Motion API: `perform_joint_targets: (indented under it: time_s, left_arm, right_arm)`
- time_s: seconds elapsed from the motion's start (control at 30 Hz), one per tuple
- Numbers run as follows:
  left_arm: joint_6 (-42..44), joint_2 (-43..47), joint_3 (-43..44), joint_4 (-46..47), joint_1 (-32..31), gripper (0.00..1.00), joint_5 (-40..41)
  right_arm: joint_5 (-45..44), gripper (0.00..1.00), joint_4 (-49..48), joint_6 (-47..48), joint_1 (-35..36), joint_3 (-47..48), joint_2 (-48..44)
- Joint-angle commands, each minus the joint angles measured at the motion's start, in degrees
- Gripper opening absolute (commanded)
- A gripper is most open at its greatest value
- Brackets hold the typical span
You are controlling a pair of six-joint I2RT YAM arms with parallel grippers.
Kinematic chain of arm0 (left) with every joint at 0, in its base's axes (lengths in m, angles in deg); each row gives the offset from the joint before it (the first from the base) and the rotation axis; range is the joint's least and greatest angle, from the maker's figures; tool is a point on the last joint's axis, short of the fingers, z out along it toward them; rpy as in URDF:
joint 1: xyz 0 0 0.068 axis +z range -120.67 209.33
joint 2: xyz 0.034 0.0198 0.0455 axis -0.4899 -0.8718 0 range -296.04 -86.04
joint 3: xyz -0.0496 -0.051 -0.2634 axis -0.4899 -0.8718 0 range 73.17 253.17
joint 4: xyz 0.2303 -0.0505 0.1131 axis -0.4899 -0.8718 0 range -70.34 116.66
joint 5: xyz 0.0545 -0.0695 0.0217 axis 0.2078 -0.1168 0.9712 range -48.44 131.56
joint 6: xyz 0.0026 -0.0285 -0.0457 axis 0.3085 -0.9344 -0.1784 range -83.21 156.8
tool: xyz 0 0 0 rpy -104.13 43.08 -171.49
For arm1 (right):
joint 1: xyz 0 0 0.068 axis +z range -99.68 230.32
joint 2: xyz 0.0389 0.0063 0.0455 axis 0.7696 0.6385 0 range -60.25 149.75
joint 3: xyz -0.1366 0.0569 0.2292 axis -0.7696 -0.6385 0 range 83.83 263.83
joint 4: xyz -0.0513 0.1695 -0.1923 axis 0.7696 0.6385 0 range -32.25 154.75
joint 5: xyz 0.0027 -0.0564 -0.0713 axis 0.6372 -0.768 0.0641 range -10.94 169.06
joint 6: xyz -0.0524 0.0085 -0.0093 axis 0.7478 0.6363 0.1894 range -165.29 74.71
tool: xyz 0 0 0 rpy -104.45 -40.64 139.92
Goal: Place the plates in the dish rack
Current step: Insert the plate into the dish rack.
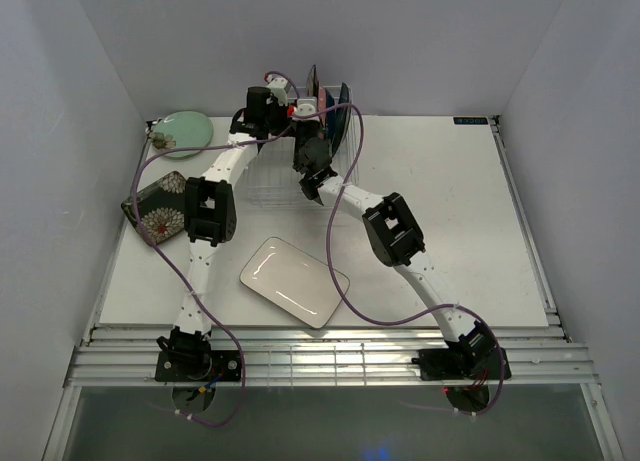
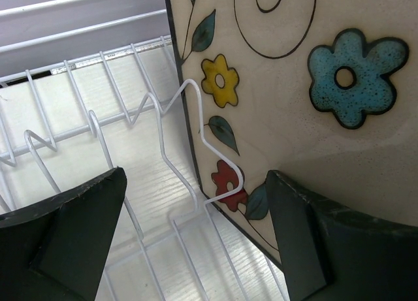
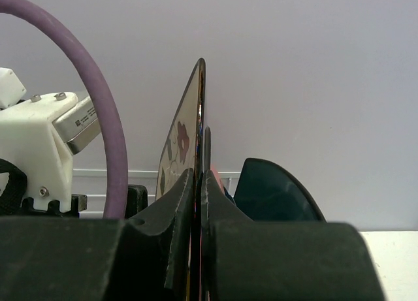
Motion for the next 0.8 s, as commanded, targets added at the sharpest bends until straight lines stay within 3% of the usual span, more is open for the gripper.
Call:
perform_joint_targets:
  time_s: [0.0, 0.13, 0.23, 0.27, 0.43, 0.6, 0.77]
  left_arm:
    - [0.59, 2.34, -0.68, -0.05, -2.15, 0.98, -2.50]
    - [0.50, 2.69, -1.11, -0.23, -2.06, 0.98, -1.97]
    - [0.85, 3.48, -2.17, -0.14, -2.15, 0.98, -1.44]
    - [0.85, 3.75, -2.43, -0.14, -2.15, 0.98, -1.18]
    - [0.24, 5.94, -4.10, 0.04, -1.71, 0.98, -2.32]
    - [-0.11, 7.18, -5.16, 0.13, -1.71, 0.98, -2.85]
    - [0.15, 7.97, -6.12, 0.30, -1.54, 0.98, -2.59]
  right_arm:
    - [-0.87, 0.08, -5.13, -2.52, -2.29, 2.83, -2.73]
    - [-0.69, 0.11, -5.57, -1.73, -2.12, 2.13, -2.91]
    - [-0.86, 0.30, -6.53, -1.64, -2.03, 0.20, -3.96]
    - [-0.95, 0.41, -6.88, -1.64, -1.94, -0.24, -4.57]
    - [-1.83, 0.46, -6.89, -2.34, -1.77, -2.61, -7.03]
    - [-2.36, 0.59, -6.54, -2.78, -1.24, -5.17, -10.90]
    - [-2.45, 0.60, -2.16, -4.18, -0.54, -7.63, -15.64]
